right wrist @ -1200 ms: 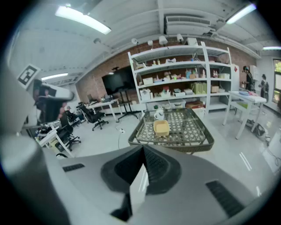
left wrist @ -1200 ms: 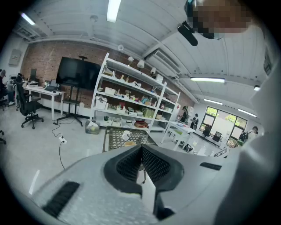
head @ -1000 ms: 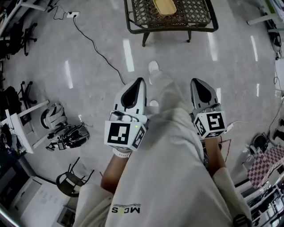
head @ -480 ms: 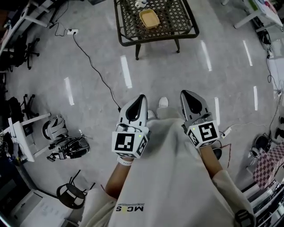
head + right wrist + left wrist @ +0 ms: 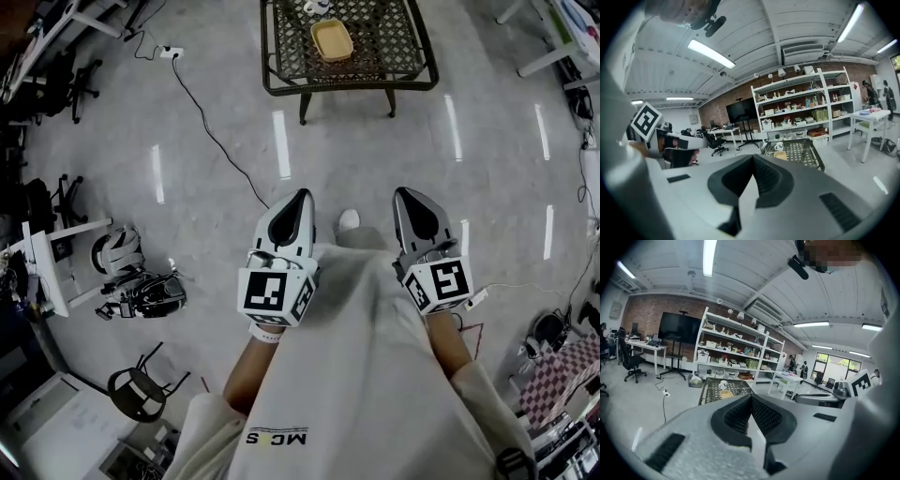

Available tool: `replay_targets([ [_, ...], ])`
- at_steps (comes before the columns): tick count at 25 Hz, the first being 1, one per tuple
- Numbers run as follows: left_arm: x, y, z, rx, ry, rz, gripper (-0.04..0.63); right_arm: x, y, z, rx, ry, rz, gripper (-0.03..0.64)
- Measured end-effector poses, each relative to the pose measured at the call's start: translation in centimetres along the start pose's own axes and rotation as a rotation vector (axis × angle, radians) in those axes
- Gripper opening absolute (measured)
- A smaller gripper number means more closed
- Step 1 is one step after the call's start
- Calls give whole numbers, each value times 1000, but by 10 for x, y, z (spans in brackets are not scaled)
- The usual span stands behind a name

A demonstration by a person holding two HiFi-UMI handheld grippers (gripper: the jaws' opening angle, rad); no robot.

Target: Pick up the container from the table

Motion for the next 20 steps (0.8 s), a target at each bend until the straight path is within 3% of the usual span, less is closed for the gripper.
replay_targets([
  [9,7,-3,46,-33,-52,-31,25,5,36,37,-10,-55,69,17],
  [15,38,-42,115,-75,-36,-34,25,28,58,103,-19,-78,72,17],
  [20,72,-93,177,-86,-28,-50,25,59,76,174,-50,-101,144,17],
])
Point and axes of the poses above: the fingertips, and each gripper's own axes: z forward along the fingers, y to its right, x out of its top, the point moved 7 cm from there along -z, backward along the fingers, and after that the axes turned 1 degree about z, right-handed, at the moved point
